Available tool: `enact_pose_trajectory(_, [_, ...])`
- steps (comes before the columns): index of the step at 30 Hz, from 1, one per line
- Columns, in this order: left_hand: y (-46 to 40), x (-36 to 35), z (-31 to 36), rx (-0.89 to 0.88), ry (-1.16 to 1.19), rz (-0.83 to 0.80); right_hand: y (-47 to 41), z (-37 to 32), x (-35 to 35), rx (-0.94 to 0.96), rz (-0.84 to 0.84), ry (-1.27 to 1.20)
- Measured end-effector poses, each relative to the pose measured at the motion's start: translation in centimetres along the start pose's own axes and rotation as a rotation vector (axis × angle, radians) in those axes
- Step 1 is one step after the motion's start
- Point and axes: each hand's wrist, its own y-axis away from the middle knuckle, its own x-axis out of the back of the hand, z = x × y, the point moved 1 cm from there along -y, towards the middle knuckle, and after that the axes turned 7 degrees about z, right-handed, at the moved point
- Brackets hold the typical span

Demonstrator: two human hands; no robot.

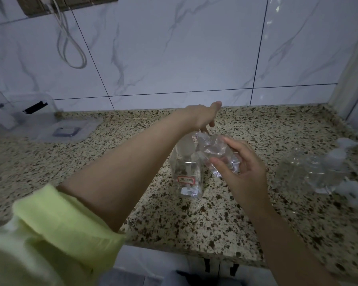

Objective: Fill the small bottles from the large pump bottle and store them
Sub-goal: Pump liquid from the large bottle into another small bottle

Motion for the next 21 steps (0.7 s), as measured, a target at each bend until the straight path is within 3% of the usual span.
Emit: enact_pose_trajectory(21, [0.06,-0.14,-0.12,-0.02,-0.011,0.007,0.08,-0.21,-0.07,-0.032,-0.004,-0.029])
